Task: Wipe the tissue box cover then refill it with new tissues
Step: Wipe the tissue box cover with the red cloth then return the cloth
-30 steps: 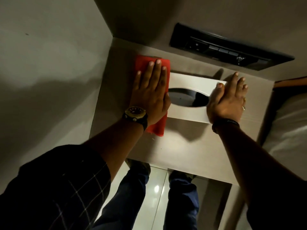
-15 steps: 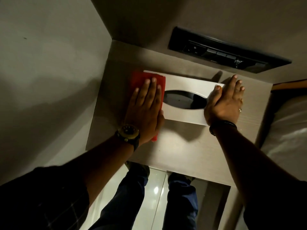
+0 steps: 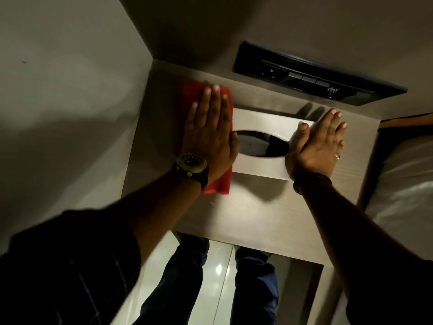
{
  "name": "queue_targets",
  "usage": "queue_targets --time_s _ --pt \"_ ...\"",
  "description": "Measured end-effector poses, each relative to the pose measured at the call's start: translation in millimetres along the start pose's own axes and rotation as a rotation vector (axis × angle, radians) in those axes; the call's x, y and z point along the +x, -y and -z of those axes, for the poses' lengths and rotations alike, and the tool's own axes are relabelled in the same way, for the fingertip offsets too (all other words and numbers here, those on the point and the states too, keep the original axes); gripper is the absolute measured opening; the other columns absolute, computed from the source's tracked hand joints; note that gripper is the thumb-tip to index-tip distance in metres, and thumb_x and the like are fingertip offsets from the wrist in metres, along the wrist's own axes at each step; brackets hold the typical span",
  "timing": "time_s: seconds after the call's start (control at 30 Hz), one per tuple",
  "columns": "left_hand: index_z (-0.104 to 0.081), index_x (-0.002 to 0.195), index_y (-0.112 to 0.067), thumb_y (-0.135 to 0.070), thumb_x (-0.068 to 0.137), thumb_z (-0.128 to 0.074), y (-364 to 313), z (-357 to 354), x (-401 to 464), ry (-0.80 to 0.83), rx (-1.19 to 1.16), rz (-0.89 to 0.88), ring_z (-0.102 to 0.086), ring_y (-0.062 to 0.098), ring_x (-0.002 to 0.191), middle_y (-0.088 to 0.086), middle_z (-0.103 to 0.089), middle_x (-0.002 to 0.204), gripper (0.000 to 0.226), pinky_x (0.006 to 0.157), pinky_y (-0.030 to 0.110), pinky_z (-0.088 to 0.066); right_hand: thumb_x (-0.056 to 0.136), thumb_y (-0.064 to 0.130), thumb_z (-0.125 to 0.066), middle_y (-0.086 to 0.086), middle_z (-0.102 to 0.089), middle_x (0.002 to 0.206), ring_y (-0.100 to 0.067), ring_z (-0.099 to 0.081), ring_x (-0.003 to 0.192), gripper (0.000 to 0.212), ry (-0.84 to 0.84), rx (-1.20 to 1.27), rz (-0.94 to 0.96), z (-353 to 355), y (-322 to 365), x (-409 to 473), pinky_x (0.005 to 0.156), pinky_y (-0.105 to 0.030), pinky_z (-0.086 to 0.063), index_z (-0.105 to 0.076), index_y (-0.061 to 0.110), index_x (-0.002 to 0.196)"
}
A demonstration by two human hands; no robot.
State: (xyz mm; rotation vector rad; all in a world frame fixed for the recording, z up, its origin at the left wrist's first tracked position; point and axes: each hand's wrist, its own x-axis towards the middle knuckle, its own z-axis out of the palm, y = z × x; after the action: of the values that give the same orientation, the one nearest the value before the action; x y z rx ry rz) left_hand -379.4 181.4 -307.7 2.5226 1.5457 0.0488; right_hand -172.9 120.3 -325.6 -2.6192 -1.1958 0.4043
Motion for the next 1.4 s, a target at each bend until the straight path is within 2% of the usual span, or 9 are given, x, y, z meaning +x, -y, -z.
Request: queue_targets --time_s 0.17,0.3,0.43,0.57,0.73,0.9,1.1,1.23,1.4 --pt "-0.014 0.152 -0.002 -0.047 0.092 -0.025 -52.1 -4.5 -27.2 0.145 -0.074 -0.078 -0.002 0.033 0.149 0.018 -0.008 0.161 0.076 0.121 0.048 -0.004 0.100 0.052 -0.016 -0.011 0.000 0.162 -0.028 0.002 0.150 0.068 -0.001 0.011 -0.003 -0.1 2.5 -1.2 0.121 -0.049 -0.003 -0.001 0.013 0.153" --pt "-0.017 0.152 -0.001 -0.051 0.090 -0.034 -77.8 -6.6 -34.5 0.183 -0.102 -0.203 -0.005 0.033 0.149 0.018 -0.012 0.160 0.082 0.121 0.047 -0.007 0.100 0.051 -0.018 -0.010 -0.001 0.163 -0.028 0.001 0.150 0.066 -0.010 0.029 0.003 0.3 -0.6 -0.5 0.121 -0.048 -0.005 -0.002 0.015 0.153" --pt "-0.027 0.150 -0.001 -0.047 0.090 -0.042 -42.8 -0.9 -48.7 0.174 -0.046 -0.367 -0.016 0.034 0.147 0.018 -0.023 0.157 0.077 0.120 0.048 -0.014 0.100 0.049 -0.020 -0.010 -0.003 0.162 -0.029 -0.001 0.149 0.066 -0.014 0.050 0.010 1.0 0.3 -1.1 0.121 -0.050 -0.007 -0.003 0.015 0.153" --pt "-0.033 0.148 -0.003 -0.045 0.090 -0.041 15.8 5.1 -46.8 0.159 0.052 -0.459 -0.027 0.034 0.144 0.017 -0.033 0.154 0.071 0.120 0.046 -0.014 0.100 0.051 -0.019 -0.011 -0.002 0.162 -0.030 -0.001 0.149 0.067 -0.009 0.041 0.004 1.0 -1.1 -1.1 0.121 -0.051 -0.008 -0.003 0.015 0.154" --pt "-0.052 0.136 -0.002 -0.048 0.089 -0.041 12.1 6.5 -43.8 0.136 -0.022 -0.405 -0.043 0.036 0.135 0.019 -0.052 0.141 0.066 0.116 0.045 -0.023 0.100 0.052 -0.018 -0.013 -0.003 0.162 -0.031 -0.002 0.149 0.067 -0.017 0.032 0.014 0.5 -1.6 -1.1 0.121 -0.048 -0.006 -0.005 0.014 0.153" --pt "-0.044 0.142 -0.001 -0.056 0.087 -0.036 -26.5 9.1 -49.5 0.190 -0.118 -0.320 -0.030 0.035 0.143 0.018 -0.043 0.148 0.079 0.119 0.047 -0.017 0.100 0.053 -0.016 -0.011 -0.002 0.162 -0.030 -0.002 0.149 0.066 -0.020 0.015 0.008 -2.1 -2.3 0.4 0.121 -0.048 -0.006 -0.003 0.016 0.153" --pt "-0.026 0.150 -0.001 -0.054 0.087 -0.038 -68.5 -9.0 -50.6 0.121 -0.107 -0.389 -0.013 0.034 0.148 0.017 -0.023 0.158 0.083 0.121 0.048 -0.009 0.100 0.052 -0.017 -0.009 -0.003 0.163 -0.028 -0.002 0.150 0.065 -0.024 0.027 0.002 -3.4 -3.1 2.8 0.121 -0.049 -0.008 -0.004 0.017 0.153" --pt "-0.021 0.152 -0.007 -0.048 0.092 -0.036 -31.0 -17.7 -56.6 0.082 -0.046 -0.544 -0.012 0.032 0.149 0.014 -0.018 0.160 0.075 0.120 0.050 -0.013 0.099 0.053 -0.017 -0.010 -0.004 0.163 -0.029 -0.003 0.149 0.066 -0.022 0.045 -0.002 -3.4 -5.9 2.1 0.121 -0.048 -0.007 -0.004 0.018 0.154" --pt "-0.029 0.151 -0.010 -0.040 0.096 -0.033 31.5 -14.9 -47.3 -0.015 0.031 -0.538 -0.020 0.030 0.147 0.012 -0.026 0.158 0.063 0.119 0.049 -0.015 0.100 0.051 -0.018 -0.011 -0.006 0.162 -0.030 -0.005 0.149 0.065 -0.022 0.066 -0.007 -3.2 -5.6 0.7 0.120 -0.051 -0.010 -0.006 0.018 0.154"
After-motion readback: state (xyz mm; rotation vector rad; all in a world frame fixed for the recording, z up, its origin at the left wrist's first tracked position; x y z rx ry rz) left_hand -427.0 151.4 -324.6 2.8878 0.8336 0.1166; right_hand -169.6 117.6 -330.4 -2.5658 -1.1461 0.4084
